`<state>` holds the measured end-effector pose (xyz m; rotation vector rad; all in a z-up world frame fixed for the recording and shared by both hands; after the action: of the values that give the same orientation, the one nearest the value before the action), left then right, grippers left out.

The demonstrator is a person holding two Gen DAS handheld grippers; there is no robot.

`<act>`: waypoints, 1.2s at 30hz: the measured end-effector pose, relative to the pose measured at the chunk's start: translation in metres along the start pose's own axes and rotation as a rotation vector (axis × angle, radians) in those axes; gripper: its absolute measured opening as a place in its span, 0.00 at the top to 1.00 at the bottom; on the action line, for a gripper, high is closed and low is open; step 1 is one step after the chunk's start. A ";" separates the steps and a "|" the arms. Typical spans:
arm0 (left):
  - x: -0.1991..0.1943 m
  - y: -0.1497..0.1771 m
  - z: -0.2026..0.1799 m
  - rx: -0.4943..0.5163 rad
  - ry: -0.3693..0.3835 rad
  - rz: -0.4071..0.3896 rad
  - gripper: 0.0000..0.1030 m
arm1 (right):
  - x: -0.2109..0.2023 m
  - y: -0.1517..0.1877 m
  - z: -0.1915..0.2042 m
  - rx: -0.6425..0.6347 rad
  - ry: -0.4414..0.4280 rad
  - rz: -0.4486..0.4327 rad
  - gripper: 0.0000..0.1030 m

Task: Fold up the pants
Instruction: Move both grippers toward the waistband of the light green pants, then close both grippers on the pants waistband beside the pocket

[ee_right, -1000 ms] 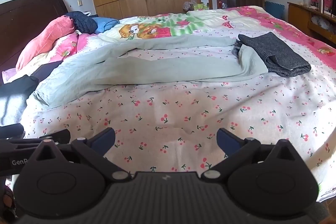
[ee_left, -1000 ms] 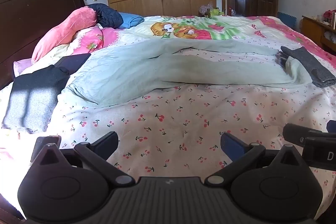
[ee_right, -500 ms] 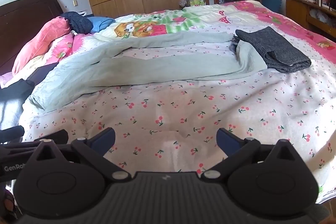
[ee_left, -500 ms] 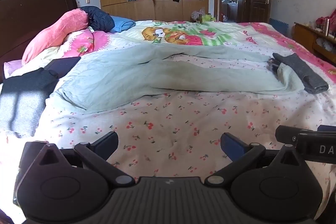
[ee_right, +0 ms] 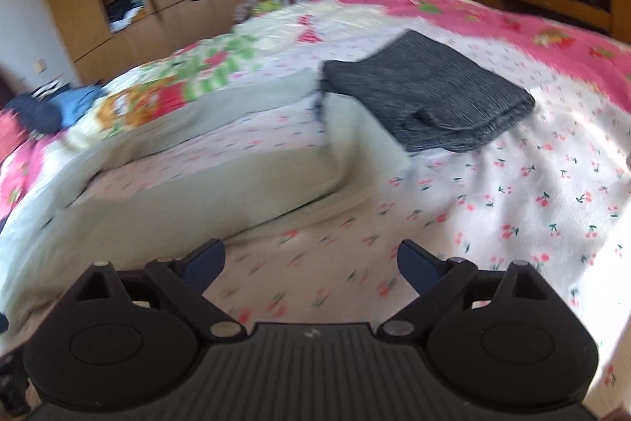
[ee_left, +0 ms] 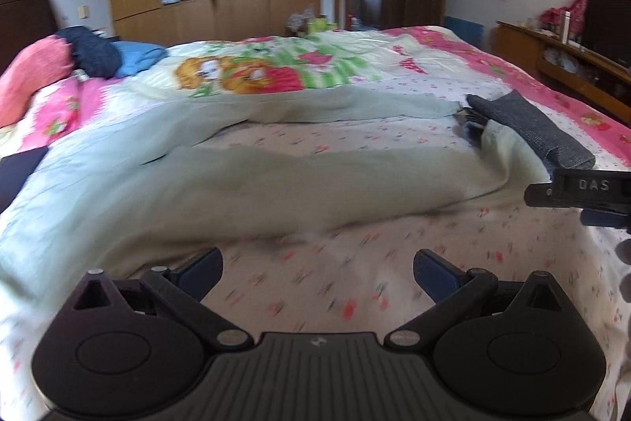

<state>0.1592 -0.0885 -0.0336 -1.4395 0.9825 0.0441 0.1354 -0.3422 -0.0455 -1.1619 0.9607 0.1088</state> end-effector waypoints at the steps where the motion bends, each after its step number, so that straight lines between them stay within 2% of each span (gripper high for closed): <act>1: 0.013 -0.006 -0.001 0.015 0.024 0.004 0.00 | 0.017 -0.008 -0.007 0.038 0.012 0.017 0.15; 3: 0.036 -0.016 -0.005 0.051 0.062 0.007 0.00 | 0.044 -0.018 -0.018 0.112 0.013 0.049 0.26; 4: 0.047 -0.022 -0.008 0.074 0.078 0.009 0.00 | 0.056 -0.022 -0.023 0.157 0.009 0.071 0.29; 7: 0.073 -0.036 -0.015 0.125 0.108 0.021 0.00 | 0.086 -0.030 -0.031 0.251 -0.030 0.130 0.51; 9: 0.087 -0.042 -0.017 0.135 0.121 0.042 0.00 | 0.103 -0.034 -0.035 0.291 -0.028 0.161 0.88; 10: 0.095 -0.045 -0.018 0.133 0.129 0.060 0.00 | 0.109 -0.037 -0.036 0.302 -0.027 0.177 0.95; 14: 0.115 -0.054 -0.023 0.124 0.165 0.127 0.00 | 0.110 -0.051 -0.042 0.380 -0.092 0.221 0.98; 20: 0.120 -0.078 -0.041 0.184 0.201 0.092 0.00 | 0.036 -0.105 -0.052 0.380 -0.201 0.083 0.98; 21: 0.121 -0.078 -0.044 0.192 0.209 0.090 0.00 | 0.031 -0.109 -0.057 0.365 -0.188 0.073 0.98; 23: 0.131 -0.069 -0.050 0.213 0.237 0.126 0.00 | 0.040 -0.106 -0.061 0.314 -0.122 0.111 0.98; 26: 0.156 -0.044 -0.055 0.224 0.271 0.286 0.00 | 0.076 -0.088 -0.070 0.241 0.054 0.246 0.97; 28: 0.160 -0.033 -0.055 0.237 0.290 0.357 0.00 | 0.082 -0.084 -0.069 0.207 0.114 0.297 0.97; 30: 0.147 -0.033 -0.051 0.257 0.284 0.336 0.00 | 0.062 -0.090 -0.058 0.131 0.153 0.214 0.90; 32: 0.129 -0.037 -0.039 0.272 0.258 0.308 0.00 | 0.041 -0.100 -0.041 0.018 0.244 0.116 0.85; 34: 0.111 -0.040 -0.020 0.271 0.229 0.284 0.00 | 0.024 -0.111 -0.027 -0.086 0.320 0.029 0.85; 35: 0.101 -0.041 -0.007 0.262 0.213 0.271 0.00 | 0.017 -0.114 -0.016 -0.125 0.313 0.001 0.85; 36: 0.092 -0.042 0.006 0.250 0.195 0.259 0.00 | 0.015 -0.118 -0.005 -0.155 0.266 -0.008 0.85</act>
<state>0.2440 -0.1395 -0.0550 -1.0965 1.2845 -0.0292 0.2048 -0.4036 0.0298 -1.3458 1.1987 0.0224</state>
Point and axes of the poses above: each gripper's, at about its wrist camera, not at the fingertips, and x roughly the way its jaws point, z to its left, y to its underside, the point moved 3 cm from there along x, roughly the way its jaws point, and after that the axes turned 15 degrees about y, right-handed, at the moved point
